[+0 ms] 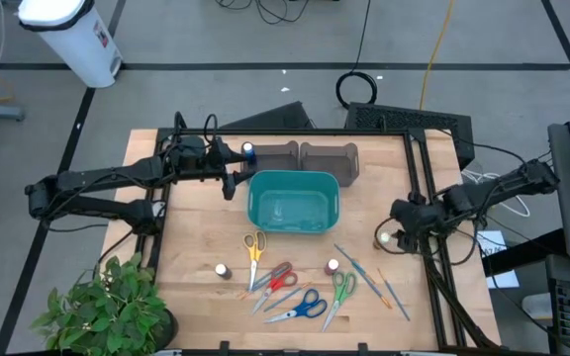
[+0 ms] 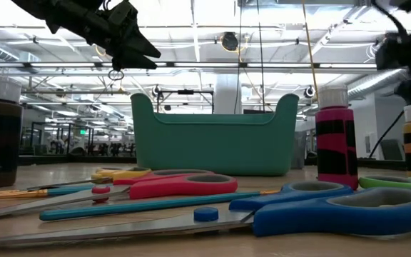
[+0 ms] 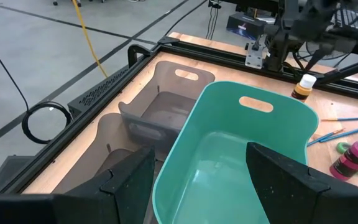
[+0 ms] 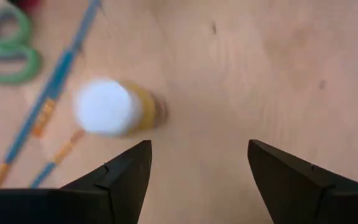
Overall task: Pick & Place Paint Supplies
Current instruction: Put the yellow paint bottle into the left black bin
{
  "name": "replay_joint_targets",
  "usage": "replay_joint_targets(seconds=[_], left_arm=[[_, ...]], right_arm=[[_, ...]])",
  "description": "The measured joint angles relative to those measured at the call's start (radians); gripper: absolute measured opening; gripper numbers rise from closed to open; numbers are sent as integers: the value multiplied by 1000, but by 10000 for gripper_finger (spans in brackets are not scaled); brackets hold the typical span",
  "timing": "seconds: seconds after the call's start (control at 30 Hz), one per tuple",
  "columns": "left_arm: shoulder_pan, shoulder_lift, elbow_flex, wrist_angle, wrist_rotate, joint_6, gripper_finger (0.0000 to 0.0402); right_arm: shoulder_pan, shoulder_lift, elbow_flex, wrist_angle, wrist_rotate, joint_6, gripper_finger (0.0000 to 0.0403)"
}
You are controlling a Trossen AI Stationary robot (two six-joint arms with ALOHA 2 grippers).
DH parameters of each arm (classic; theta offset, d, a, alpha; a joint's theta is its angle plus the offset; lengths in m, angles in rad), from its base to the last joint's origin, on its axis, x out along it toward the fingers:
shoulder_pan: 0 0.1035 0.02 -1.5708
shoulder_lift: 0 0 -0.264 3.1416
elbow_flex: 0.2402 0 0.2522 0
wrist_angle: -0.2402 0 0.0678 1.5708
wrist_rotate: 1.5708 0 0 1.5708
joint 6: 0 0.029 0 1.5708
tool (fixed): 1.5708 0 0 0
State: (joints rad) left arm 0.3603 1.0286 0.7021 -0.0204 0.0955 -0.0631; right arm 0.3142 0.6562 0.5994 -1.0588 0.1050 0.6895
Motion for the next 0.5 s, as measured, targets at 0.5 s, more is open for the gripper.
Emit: replay_joint_targets(seconds=[0.5], left_arm=[[0, 0, 0, -1, 0, 1, 255]], right_arm=[[62, 82, -101, 268, -84, 85, 226]])
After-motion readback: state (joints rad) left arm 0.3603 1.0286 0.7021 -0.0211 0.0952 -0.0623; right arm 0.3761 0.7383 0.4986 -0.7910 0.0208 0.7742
